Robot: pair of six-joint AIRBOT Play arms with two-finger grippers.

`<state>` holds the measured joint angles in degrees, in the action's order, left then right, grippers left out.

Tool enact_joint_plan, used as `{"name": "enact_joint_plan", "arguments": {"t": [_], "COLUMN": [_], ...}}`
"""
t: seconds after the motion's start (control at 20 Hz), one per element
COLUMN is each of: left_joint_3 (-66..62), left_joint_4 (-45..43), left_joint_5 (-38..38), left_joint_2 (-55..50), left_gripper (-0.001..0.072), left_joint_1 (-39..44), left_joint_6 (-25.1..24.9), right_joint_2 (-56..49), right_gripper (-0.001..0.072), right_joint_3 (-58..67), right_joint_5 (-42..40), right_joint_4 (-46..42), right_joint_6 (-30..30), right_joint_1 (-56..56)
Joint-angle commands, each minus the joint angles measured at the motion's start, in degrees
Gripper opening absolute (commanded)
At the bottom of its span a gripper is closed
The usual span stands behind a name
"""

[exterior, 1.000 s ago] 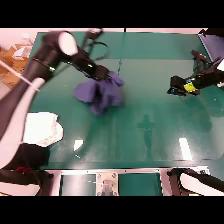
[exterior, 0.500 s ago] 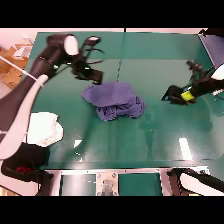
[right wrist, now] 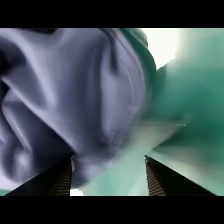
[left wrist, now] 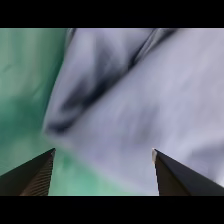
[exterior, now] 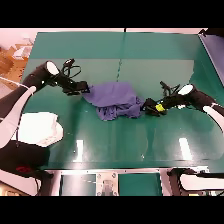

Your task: Fold the shirts.

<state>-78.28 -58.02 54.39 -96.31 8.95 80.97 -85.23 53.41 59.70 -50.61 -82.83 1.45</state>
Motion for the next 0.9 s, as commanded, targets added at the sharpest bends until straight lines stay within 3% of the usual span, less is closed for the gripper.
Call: {"name": "enact_joint_plan", "arguments": {"t": [0.0,0.1,0.15,0.2,0.25,0.3,0.35,0.6,0.85], "left_joint_3": [3.69,3.72,3.72,3.69,3.50,2.99,1.86,-11.93,-32.39], "left_joint_4": [12.72,15.10,16.11,16.52,16.52,16.52,16.33,11.61,7.08], "left_joint_5": [-9.55,-7.17,-5.84,-4.85,-4.42,-4.17,-3.43,4.72,9.79], "left_joint_2": [-1.44,-4.15,-5.27,-5.92,-6.08,-6.03,-6.01,-4.50,5.18], "left_gripper": [0.0705,0.0704,0.0657,0.0440,0.0292,0.0176,0.0031,0.0028,0.0028], "left_joint_1": [-0.52,-0.52,-0.55,-0.55,-0.55,-0.57,-0.61,-0.61,-0.61], "left_joint_6": [-8.61,-9.09,-9.09,-9.64,-11.15,-12.44,-13.29,-12.55,-9.33], "right_joint_2": [-5.38,-5.73,-5.73,-5.73,-5.73,-5.70,-5.70,-3.72,6.95], "right_gripper": [0.0499,0.0462,0.0307,0.0163,0.0084,0.0019,0.0019,0.0018,0.0018], "right_joint_3": [0.76,0.98,1.25,1.42,1.86,2.40,3.28,13.40,31.93], "right_joint_5": [-2.38,-3.89,-3.98,-3.96,-3.78,-3.52,-2.97,5.77,15.76], "right_joint_4": [8.20,10.21,10.08,10.14,9.92,9.90,9.92,8.81,7.72], "right_joint_6": [6.69,8.46,8.57,9.53,11.08,11.85,11.98,12.61,12.57], "right_joint_1": [-0.31,-0.28,-0.24,-0.07,0.20,0.46,0.90,5.92,13.29]}}
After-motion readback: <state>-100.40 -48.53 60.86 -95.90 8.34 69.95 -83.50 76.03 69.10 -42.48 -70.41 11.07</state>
